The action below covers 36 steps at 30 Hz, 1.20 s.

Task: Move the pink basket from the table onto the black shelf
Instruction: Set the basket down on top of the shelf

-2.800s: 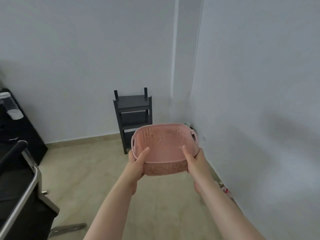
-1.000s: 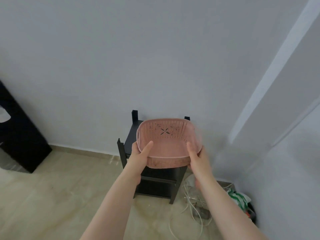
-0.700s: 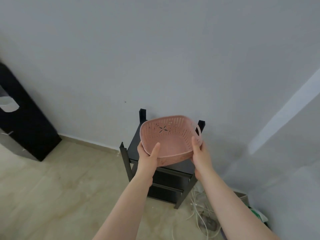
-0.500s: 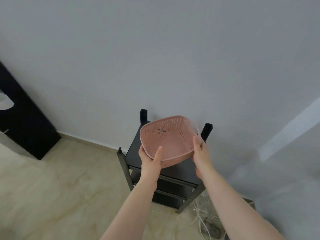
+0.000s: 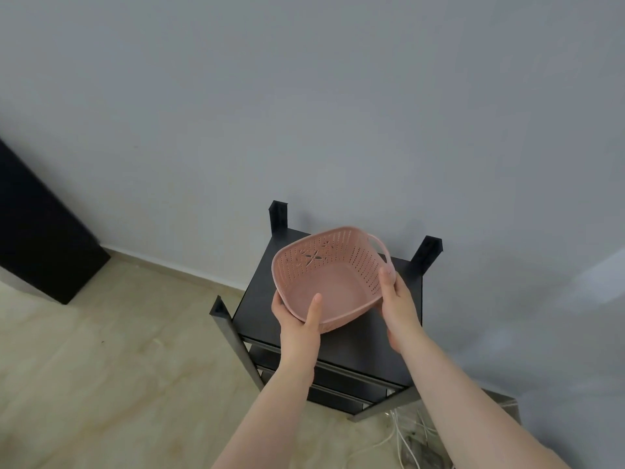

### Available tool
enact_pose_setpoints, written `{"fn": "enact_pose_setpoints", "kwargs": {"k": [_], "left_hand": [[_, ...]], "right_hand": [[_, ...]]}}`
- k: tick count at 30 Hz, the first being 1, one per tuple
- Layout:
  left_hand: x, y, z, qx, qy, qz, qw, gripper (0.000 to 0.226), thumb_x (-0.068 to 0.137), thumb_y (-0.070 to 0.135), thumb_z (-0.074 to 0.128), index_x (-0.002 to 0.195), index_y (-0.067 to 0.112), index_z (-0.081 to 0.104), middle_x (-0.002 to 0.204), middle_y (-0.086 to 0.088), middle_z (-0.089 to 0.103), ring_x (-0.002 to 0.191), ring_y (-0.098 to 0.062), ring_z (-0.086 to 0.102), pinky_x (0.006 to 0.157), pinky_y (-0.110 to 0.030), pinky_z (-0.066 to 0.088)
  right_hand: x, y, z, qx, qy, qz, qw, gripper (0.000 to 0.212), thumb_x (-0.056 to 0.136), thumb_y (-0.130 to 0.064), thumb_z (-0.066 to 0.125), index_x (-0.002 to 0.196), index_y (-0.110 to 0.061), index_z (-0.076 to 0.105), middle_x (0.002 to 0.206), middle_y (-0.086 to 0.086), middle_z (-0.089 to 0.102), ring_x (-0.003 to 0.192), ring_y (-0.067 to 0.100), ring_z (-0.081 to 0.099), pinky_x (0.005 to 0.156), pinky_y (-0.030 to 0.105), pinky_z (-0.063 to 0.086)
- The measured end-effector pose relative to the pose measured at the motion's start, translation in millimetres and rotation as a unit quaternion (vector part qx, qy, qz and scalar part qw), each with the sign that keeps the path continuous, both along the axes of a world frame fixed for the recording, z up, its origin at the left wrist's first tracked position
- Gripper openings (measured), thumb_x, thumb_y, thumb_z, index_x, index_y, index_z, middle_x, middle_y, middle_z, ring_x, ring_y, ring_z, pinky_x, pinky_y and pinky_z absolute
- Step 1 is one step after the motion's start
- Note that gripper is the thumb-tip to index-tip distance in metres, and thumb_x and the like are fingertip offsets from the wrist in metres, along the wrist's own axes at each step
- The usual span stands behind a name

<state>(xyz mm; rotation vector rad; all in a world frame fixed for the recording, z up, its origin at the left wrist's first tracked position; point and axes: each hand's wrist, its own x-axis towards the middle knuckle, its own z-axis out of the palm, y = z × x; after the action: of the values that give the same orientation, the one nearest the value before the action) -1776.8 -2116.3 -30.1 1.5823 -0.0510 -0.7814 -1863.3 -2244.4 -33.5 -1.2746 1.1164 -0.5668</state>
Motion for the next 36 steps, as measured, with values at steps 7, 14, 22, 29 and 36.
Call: {"fn": "enact_pose_setpoints", "kwargs": {"k": [7, 14, 22, 29, 36], "left_hand": [[3, -5, -14, 0.004, -0.011, 0.002, 1.0, 0.081, 0.088, 0.041, 0.064, 0.152, 0.029, 0.016, 0.14, 0.004, 0.046, 0.116, -0.013, 0.046, 0.092, -0.027, 0.037], [9, -6, -23, 0.004, -0.016, -0.004, 1.0, 0.082, 0.088, 0.041, 0.064, 0.153, 0.028, 0.015, 0.141, 0.003, 0.046, 0.116, -0.013, 0.046, 0.093, -0.026, 0.037], [10, -4, -29, -0.001, -0.014, -0.012, 1.0, 0.082, 0.088, 0.04, 0.064, 0.152, 0.031, 0.013, 0.143, 0.003, 0.045, 0.116, -0.013, 0.045, 0.09, -0.025, 0.037], [11, -2, -32, 0.001, -0.019, -0.024, 1.0, 0.084, 0.087, 0.041, 0.066, 0.153, 0.032, 0.014, 0.143, 0.004, 0.046, 0.116, -0.012, 0.045, 0.092, -0.025, 0.036], [12, -4, -35, 0.002, -0.029, -0.02, 0.999, 0.084, 0.086, 0.042, 0.067, 0.153, 0.031, 0.016, 0.141, 0.004, 0.047, 0.115, -0.013, 0.046, 0.09, -0.025, 0.036]], "right_hand": [[7, -9, -14, 0.01, 0.006, 0.003, 1.0, 0.061, 0.092, -0.06, 0.043, 0.143, -0.026, 0.049, 0.132, -0.004, 0.06, 0.123, 0.015, 0.053, 0.113, 0.043, 0.04], [11, -11, -24, 0.005, -0.001, 0.007, 1.0, 0.079, 0.078, -0.07, 0.048, 0.142, -0.025, 0.051, 0.135, -0.001, 0.062, 0.127, 0.02, 0.056, 0.112, 0.048, 0.043], [13, -9, -31, 0.012, 0.012, 0.002, 1.0, 0.076, 0.081, -0.066, 0.048, 0.146, -0.028, 0.046, 0.139, 0.001, 0.059, 0.129, 0.022, 0.055, 0.109, 0.051, 0.045], [12, -13, -35, 0.011, 0.003, 0.005, 1.0, 0.058, 0.094, -0.053, 0.049, 0.146, -0.027, 0.046, 0.138, 0.001, 0.059, 0.127, 0.02, 0.056, 0.108, 0.048, 0.047], [13, -13, -38, 0.011, 0.005, -0.005, 1.0, 0.06, 0.094, -0.054, 0.049, 0.147, -0.028, 0.044, 0.141, 0.001, 0.058, 0.13, 0.021, 0.054, 0.109, 0.049, 0.046]]}}
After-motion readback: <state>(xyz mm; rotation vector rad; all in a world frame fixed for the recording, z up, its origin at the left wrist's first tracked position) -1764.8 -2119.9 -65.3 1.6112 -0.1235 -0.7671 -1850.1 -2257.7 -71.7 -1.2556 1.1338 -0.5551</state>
